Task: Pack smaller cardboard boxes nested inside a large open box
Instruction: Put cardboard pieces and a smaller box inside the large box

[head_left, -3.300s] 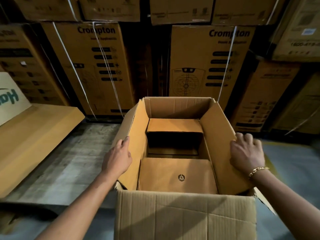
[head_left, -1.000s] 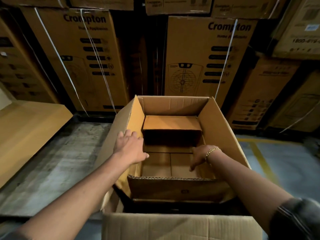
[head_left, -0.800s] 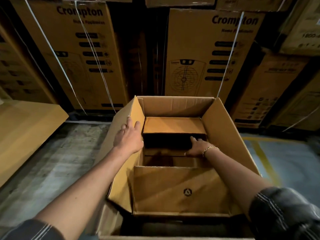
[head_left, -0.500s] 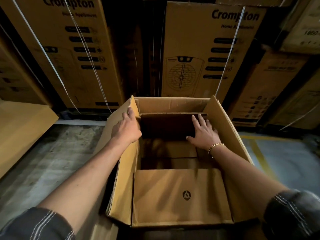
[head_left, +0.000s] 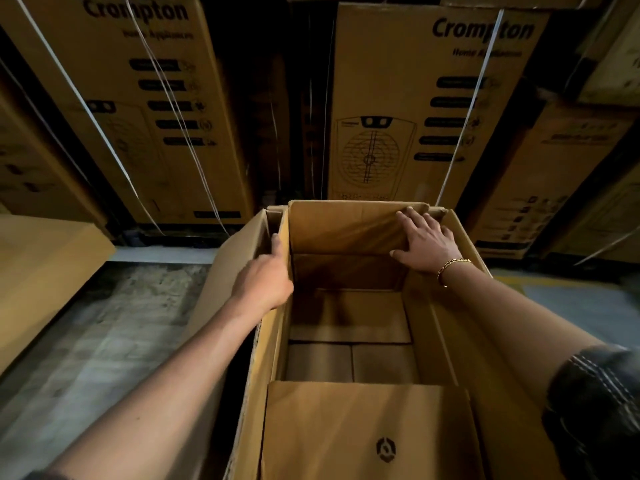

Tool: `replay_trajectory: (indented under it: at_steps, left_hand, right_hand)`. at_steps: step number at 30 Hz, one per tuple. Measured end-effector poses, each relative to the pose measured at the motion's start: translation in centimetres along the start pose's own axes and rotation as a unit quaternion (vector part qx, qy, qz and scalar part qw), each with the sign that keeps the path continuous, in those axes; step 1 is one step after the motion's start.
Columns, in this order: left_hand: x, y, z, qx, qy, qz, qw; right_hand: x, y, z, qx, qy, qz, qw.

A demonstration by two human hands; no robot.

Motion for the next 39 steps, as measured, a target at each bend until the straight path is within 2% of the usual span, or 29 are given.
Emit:
replay_trajectory:
  at_steps: [5,10,12,14,18,20,22,25,29,35,39]
  left_hand:
    - [1.0,2.2,1.0,-0.017,-0.024,0.03,0.999]
    - [1.7,1.8,0.8,-0.031,-0.032,0.024,0.999]
    - [1.5,1.1,0.9,-0.042,-0.027,0.014,0.999]
    - [1.0,0.6,0.9,-0.047,-0.022,0.001,0.999]
    - [-1.2,0.2,1.0,-0.059,-0.025,-0.011,0.998]
    - [-3.0,0.3,1.0,-0.06,-0.033,-0.014,0.998]
    - [-5.3,0.6,0.9,-0.062,-0.043,-0.021,0.997]
    - [-9.4,1.1,0.7,-0.075,-0.054,-0.035,0.995]
    - [-15.3,1.6,0.1,-0.084,-0.056,-0.052,0.994]
    - [-23.4,2.3,1.3,-0.098,-0.064,-0.054,0.992]
    - [-26.3,2.5,1.9,-0.105,-0.057,-0.037,0.992]
  right_hand:
    - [0.8,-0.3,0.2,0.007,-0.02,0.005,1.0]
    - [-1.5,-0.3,1.0,-0.016,-0.046,-0.005,0.999]
    - [-4.0,-0.7,2.0,-0.016,-0.102,-0.028,0.994]
    - [-7.6,-1.3,3.7,-0.003,-0.192,-0.058,0.98]
    - [-16.3,-1.6,7.0,-0.006,-0.363,-0.075,0.929]
    - [-19.8,-1.0,8.1,-0.018,-0.395,-0.07,0.916]
    - [-22.2,-0.3,7.7,-0.024,-0.365,-0.074,0.928]
    - [-24.9,0.0,4.8,0.031,-0.278,-0.079,0.957]
    - [-29.1,0.6,1.5,0.08,-0.206,-0.096,0.971]
    - [-35.0,3.2,-0.1,0.068,-0.136,-0.092,0.984]
    - [-37.5,4.9,0.3,0.093,-0.133,-0.067,0.985]
Point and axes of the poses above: each hand's wrist, its own x-axis towards the middle knuckle, its own z-axis out of the palm, y = z × x, the point moved 9 cm from there along x, towards the middle knuckle, and after that the axes turned 12 degrees about z, right-handed, at the moved point
